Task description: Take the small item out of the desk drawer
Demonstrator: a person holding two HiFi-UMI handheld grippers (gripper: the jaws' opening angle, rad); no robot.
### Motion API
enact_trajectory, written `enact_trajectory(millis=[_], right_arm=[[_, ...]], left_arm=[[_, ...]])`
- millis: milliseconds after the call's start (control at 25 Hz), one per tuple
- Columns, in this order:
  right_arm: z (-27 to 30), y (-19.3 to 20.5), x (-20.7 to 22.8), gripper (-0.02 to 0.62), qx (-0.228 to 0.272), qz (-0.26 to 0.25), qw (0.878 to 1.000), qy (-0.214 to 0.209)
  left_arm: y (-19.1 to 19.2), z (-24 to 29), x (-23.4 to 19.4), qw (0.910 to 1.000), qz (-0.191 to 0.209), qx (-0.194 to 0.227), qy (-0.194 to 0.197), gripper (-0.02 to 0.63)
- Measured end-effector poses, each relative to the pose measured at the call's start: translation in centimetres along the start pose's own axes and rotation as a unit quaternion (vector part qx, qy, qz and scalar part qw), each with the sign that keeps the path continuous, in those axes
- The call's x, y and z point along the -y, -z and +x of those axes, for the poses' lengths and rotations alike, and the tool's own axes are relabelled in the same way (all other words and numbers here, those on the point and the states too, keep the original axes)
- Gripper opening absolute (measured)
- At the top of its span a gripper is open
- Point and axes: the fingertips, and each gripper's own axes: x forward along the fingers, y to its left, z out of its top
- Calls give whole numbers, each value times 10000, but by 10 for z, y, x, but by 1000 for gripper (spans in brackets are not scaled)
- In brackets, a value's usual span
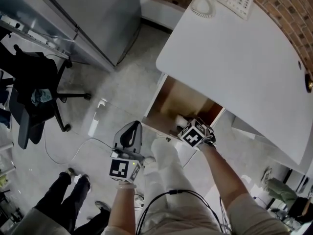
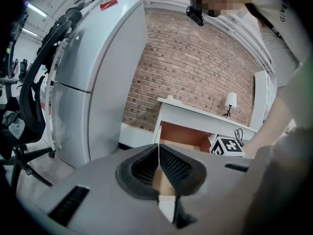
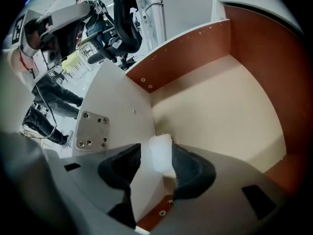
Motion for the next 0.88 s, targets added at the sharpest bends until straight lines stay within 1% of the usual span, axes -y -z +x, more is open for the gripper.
enact_trajectory(millis=[400,600,760,880], right_arm=[[19,6,9,201,-275,-104,9994,-193],[22,8,11,183,-459,-223,9985,-209],[24,5,13,179,-477,-274,9982,-241],[26,3,16,189,-474,-271,9982,-252]], left_arm=[[10,0,-7,10000,-2,50,-73,5],[9,1,-9,9999,-10,96,-76,5],[10,1,-12,9999,-24,93,-89,5],[11,1,-13,9999,-35,105,-95,5]])
